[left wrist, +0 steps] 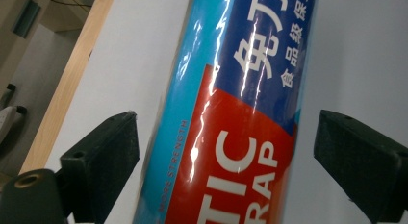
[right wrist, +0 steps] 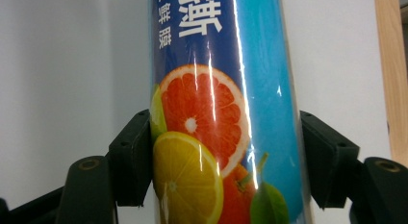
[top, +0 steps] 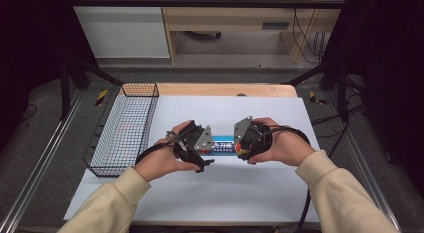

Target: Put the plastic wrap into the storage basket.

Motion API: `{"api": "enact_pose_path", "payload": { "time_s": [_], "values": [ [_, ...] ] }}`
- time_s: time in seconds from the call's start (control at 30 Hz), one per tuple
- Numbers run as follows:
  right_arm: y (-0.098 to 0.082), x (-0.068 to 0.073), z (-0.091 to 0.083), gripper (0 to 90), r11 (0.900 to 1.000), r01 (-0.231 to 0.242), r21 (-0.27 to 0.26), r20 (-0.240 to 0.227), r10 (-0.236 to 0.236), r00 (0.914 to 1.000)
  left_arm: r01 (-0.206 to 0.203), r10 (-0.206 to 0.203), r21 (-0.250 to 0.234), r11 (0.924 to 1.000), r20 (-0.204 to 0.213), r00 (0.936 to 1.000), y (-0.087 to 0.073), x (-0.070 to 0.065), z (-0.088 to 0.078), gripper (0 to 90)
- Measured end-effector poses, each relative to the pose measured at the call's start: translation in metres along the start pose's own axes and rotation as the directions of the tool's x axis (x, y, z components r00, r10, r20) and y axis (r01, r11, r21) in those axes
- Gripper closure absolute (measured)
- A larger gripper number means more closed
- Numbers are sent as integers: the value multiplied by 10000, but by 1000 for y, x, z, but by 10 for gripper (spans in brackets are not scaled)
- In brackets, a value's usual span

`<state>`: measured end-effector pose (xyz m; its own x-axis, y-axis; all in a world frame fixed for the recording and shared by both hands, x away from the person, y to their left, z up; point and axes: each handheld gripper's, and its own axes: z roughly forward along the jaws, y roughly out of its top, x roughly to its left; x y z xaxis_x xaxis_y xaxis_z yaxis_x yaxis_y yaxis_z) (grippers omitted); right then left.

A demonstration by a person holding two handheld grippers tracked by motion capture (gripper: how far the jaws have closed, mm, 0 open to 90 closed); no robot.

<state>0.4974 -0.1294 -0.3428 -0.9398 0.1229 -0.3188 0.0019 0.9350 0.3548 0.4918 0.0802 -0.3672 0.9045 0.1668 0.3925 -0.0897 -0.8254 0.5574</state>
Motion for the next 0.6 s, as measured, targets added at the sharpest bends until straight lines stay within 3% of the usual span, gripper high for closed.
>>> {"api": "enact_pose_path", "payload": {
  "time_s": [0.23, 0.53, 0.6],
  "values": [
    [5, -2, -2, 311, 9998, 146, -129, 53, -145, 9999, -298, 292, 478, 9984, 138, 9995, 4, 6, 6, 182],
    [6, -2, -3, 312, 9999, 107, -29, 79, -107, 9999, -326, 319, 578, 9978, 128, 9994, 2, 9, 7, 262],
    [6, -2, -3, 312, 9999, 124, -36, 67, -124, 9999, -501, 491, 658, 9966, 157, 9987, 1, 10, 6, 265]
  ]
}}
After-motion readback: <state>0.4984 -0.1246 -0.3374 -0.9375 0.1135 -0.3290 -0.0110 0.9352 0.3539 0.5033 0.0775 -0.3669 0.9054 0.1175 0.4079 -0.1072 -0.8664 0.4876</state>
